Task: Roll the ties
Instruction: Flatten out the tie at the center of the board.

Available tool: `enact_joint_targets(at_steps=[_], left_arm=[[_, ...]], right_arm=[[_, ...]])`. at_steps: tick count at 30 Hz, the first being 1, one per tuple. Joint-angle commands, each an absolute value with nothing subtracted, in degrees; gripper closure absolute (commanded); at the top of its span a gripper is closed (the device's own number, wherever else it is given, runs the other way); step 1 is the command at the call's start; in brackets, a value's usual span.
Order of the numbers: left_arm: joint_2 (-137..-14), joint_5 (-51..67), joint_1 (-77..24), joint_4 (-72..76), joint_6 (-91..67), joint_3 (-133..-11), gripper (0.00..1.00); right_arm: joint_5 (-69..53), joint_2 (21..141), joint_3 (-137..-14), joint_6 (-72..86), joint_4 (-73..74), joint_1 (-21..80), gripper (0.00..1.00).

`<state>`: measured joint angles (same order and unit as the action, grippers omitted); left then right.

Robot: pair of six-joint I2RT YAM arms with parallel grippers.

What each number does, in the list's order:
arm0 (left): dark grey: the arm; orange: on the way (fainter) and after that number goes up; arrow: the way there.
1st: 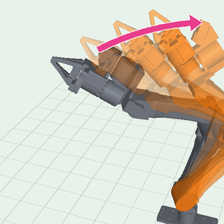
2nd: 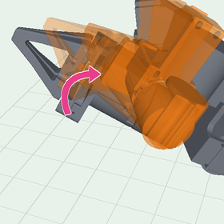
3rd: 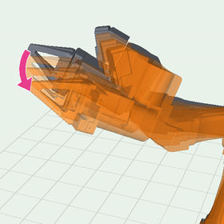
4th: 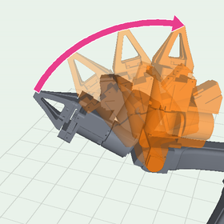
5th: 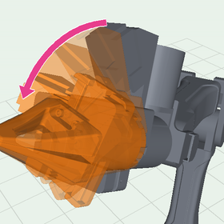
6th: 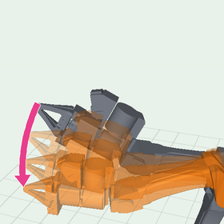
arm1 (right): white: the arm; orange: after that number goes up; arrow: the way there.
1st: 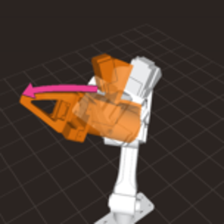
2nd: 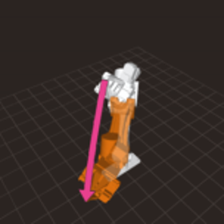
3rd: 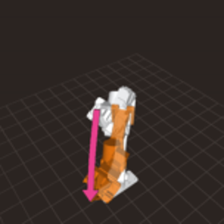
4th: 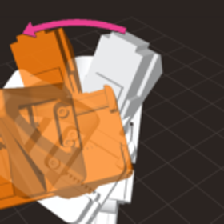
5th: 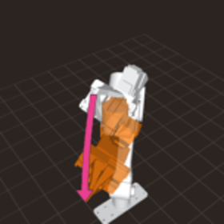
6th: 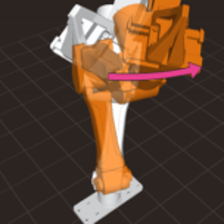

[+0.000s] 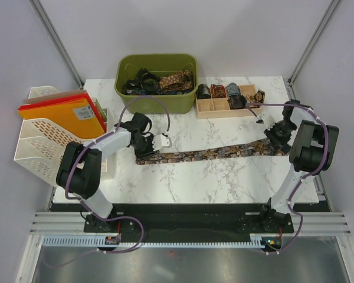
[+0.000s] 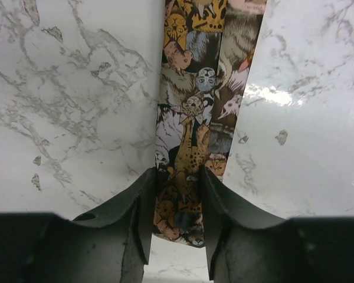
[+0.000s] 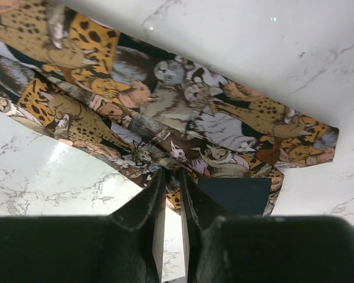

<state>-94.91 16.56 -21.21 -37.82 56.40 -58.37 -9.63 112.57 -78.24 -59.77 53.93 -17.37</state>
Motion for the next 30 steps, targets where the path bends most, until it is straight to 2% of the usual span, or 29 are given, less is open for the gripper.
enact_joint_targets(at_steps=[1, 6, 13, 16, 19, 20, 23, 27, 30], left_arm=[[-92.38, 13.89, -19.87, -38.49, 64.86, -56.43, 0.61], [-90.62, 13.71, -18.28, -38.76, 68.55, -53.97, 0.71], [-89.30, 15.64, -17.67, -38.76, 70.13, -53.35, 0.71], [-87.98, 16.87, -17.05, -38.85, 71.45, -53.09, 0.66], [-86.23, 18.98, -17.05, -39.46, 71.54, -53.79, 0.51], [-85.79, 19.77, -17.05, -39.55, 71.28, -54.14, 0.42], [-85.34, 22.15, -17.75, -40.25, 69.26, -56.42, 0.36], [-86.40, 22.76, -18.46, -40.43, 65.31, -58.71, 0.35], [-86.57, 22.94, -18.63, -40.43, 64.51, -58.19, 0.35]], right_arm=[[-6.33, 116.80, -78.75, -57.75, 49.13, -17.49, 0.80], [-5.19, 116.98, -78.14, -57.48, 48.34, -17.67, 0.80], [-6.15, 115.67, -78.39, -57.83, 49.13, -18.10, 0.81], [-10.18, 114.26, -82.69, -58.71, 54.04, -19.42, 0.80], [-14.67, 113.38, -89.02, -62.13, 62.21, -20.57, 0.73], [-15.46, 112.86, -89.82, -62.92, 64.05, -20.65, 0.63], [-19.06, 112.23, -93.33, -60.66, 65.47, -20.57, 0.47], [-22.15, 117.50, -101.84, -51.00, 67.67, -19.43, 0.52], [-21.45, 120.58, -102.74, -45.01, 66.36, -18.98, 0.54]])
